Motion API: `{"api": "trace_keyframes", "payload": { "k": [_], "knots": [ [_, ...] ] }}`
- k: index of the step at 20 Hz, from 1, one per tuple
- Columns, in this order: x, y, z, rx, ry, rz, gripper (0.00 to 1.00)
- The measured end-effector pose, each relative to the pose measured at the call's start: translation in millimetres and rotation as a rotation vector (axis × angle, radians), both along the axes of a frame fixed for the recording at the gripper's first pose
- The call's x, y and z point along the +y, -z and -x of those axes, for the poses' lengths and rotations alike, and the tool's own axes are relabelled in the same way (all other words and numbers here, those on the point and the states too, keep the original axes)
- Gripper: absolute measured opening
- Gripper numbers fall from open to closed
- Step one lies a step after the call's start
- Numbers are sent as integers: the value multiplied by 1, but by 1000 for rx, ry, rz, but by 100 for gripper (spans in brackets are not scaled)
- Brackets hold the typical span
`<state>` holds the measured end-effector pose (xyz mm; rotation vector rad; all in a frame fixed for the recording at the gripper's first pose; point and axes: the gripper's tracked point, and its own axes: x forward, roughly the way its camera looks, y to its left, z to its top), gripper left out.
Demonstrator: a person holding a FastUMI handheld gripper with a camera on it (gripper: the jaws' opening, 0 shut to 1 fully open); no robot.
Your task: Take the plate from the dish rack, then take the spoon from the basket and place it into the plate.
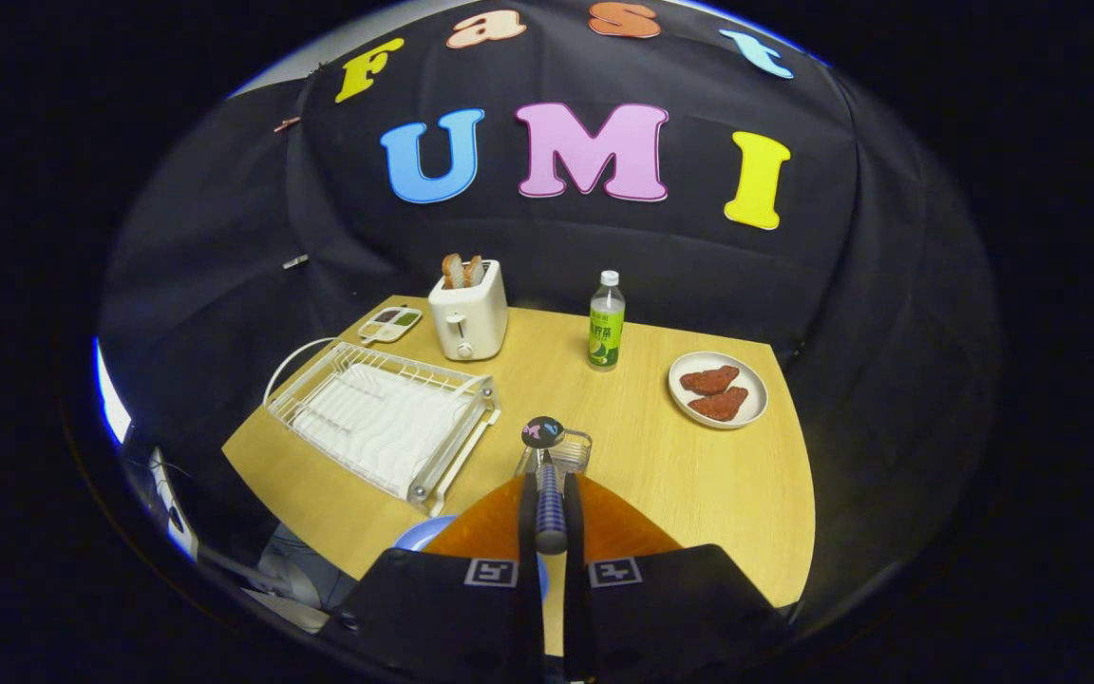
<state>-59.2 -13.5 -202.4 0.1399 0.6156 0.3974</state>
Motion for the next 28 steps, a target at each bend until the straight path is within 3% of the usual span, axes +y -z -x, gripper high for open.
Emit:
{"api": "trace_keyframes", "payload": {
  "k": [4,9,16,28],
  "knots": [
    [21,24,46,61,-67,-12,12],
    [51,89,82,163,-114,5,12],
    [86,131,84,162,-176,1,12],
    [90,192,107,281,-250,83,14]
  ]
}}
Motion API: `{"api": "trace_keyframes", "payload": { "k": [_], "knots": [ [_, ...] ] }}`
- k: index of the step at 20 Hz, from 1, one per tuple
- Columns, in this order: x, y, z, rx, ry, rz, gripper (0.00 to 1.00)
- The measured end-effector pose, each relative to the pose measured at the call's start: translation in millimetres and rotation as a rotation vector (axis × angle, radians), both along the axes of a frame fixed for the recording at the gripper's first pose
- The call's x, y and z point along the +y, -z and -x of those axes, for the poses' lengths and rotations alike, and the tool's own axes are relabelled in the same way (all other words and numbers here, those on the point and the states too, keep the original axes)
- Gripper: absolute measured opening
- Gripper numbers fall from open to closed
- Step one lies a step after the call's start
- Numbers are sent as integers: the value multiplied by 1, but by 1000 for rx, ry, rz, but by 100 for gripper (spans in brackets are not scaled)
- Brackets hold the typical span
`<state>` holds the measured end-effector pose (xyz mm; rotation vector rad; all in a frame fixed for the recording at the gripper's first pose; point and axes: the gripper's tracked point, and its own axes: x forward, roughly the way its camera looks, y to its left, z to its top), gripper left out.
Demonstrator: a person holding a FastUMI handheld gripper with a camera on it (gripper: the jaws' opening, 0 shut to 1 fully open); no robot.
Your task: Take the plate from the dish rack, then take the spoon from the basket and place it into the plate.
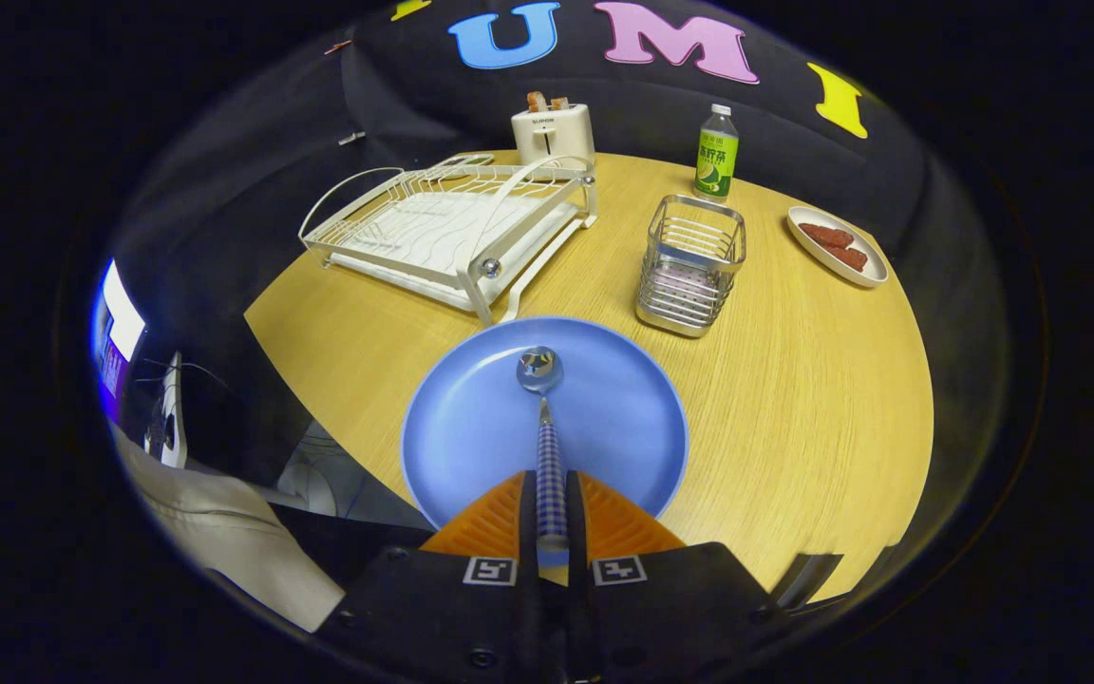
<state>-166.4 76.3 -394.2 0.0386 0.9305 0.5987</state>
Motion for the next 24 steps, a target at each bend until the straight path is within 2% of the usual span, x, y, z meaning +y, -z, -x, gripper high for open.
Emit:
{"api": "trace_keyframes", "payload": {
  "k": [8,10,13,15,20,24],
  "knots": [
    [-10,15,-5,12,27,67,22],
    [-11,14,-5,14,42,65,35],
    [-9,12,-5,14,48,58,86],
    [-9,10,-6,7,53,58,100],
    [-9,-6,-14,-23,77,44,100],
    [-15,-39,-37,-101,105,38,100]
  ]
}}
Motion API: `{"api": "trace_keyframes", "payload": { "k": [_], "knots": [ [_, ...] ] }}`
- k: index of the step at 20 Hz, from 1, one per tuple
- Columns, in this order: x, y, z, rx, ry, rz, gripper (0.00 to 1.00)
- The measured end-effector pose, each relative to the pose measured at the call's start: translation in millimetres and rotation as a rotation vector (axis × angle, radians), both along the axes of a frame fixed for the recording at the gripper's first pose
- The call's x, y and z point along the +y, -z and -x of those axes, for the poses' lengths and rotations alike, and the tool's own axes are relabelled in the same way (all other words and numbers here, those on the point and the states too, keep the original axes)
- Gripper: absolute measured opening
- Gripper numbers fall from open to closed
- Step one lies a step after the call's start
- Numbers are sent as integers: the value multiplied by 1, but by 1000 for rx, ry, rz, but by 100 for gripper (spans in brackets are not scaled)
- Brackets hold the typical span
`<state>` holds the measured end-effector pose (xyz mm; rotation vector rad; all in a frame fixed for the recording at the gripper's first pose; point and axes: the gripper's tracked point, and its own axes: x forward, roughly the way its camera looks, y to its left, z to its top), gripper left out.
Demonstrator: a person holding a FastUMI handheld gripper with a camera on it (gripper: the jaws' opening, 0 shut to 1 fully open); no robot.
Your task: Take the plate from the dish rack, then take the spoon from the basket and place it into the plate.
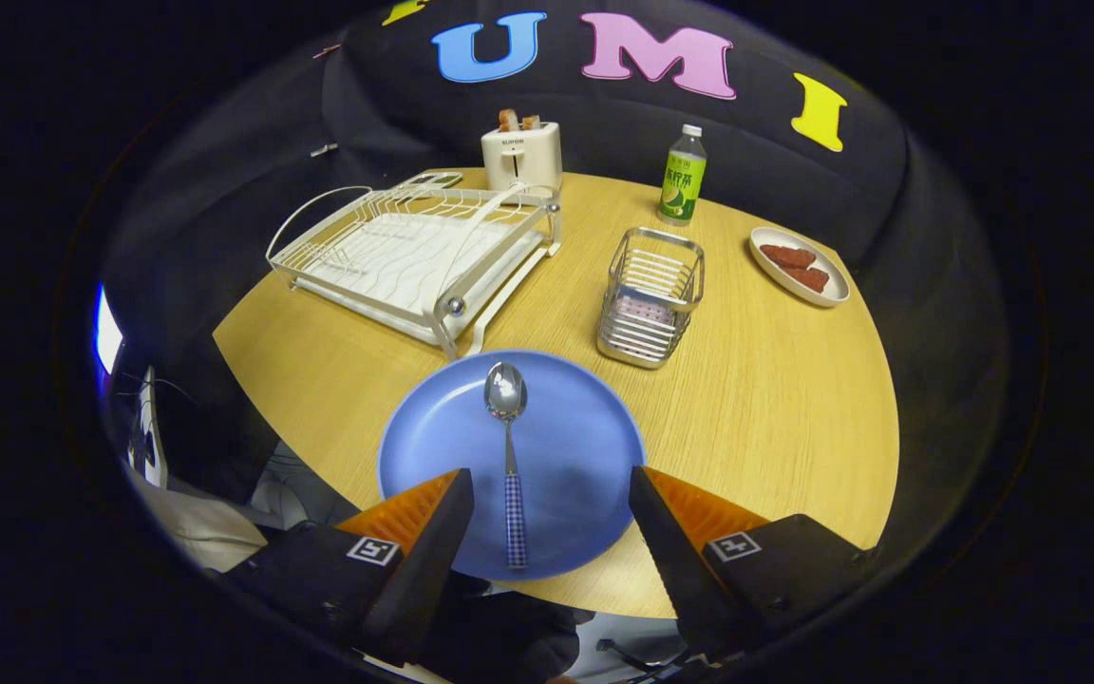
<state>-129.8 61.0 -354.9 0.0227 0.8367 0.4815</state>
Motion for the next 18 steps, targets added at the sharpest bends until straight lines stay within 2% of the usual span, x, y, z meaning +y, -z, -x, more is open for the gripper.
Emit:
{"api": "trace_keyframes", "payload": {
  "k": [9,18],
  "knots": [
    [-34,-135,-77,-301,115,-23,100],
    [-56,-279,-104,-614,184,-53,98]
  ]
}}
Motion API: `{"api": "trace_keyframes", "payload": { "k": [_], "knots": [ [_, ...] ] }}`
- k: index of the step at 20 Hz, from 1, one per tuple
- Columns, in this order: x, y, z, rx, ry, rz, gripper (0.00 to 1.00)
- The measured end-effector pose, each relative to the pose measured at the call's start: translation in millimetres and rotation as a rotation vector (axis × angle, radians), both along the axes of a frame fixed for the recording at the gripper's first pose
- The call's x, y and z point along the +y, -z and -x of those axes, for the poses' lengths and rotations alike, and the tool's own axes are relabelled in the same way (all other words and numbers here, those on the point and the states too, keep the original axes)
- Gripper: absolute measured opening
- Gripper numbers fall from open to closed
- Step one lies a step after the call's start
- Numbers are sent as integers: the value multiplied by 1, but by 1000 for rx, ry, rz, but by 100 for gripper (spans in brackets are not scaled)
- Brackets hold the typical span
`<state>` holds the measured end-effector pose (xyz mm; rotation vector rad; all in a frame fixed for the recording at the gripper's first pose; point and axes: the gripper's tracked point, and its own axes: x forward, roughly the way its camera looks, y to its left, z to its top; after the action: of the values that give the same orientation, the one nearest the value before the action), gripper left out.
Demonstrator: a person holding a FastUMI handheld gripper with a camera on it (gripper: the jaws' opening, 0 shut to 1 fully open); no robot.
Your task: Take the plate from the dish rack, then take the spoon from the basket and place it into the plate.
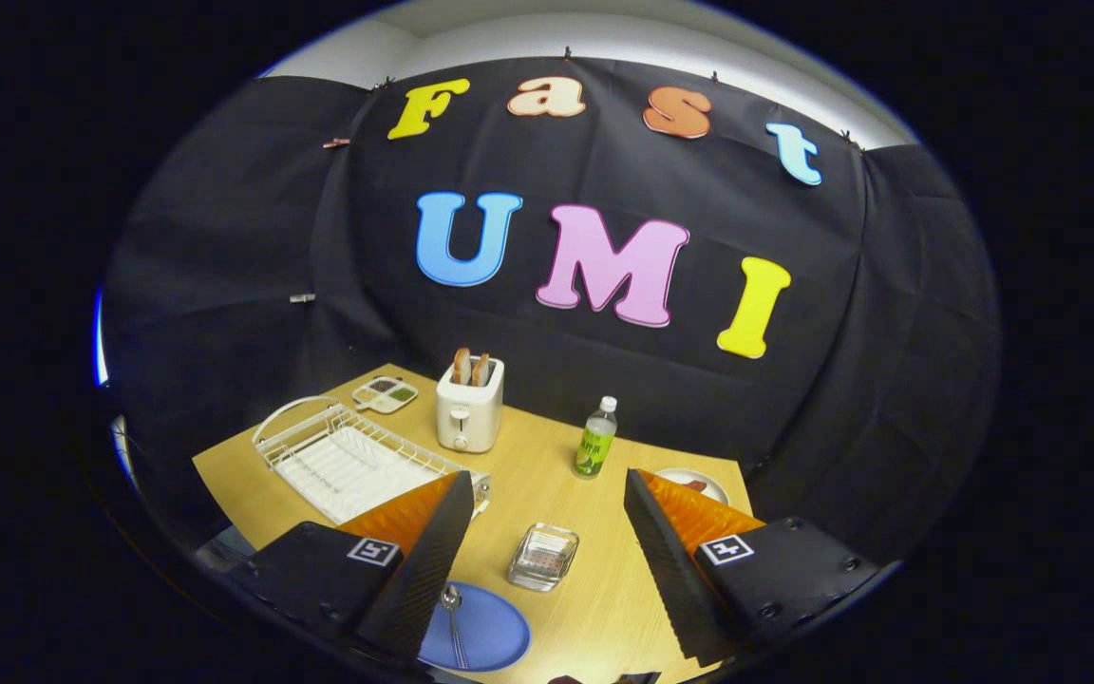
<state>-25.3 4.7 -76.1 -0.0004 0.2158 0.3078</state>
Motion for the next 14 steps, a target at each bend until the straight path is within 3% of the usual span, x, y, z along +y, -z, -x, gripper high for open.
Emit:
{"api": "trace_keyframes", "payload": {
  "k": [8,14],
  "knots": [
    [-20,-89,5,-216,87,-62,98],
    [-26,-99,8,-226,95,-90,98]
  ]
}}
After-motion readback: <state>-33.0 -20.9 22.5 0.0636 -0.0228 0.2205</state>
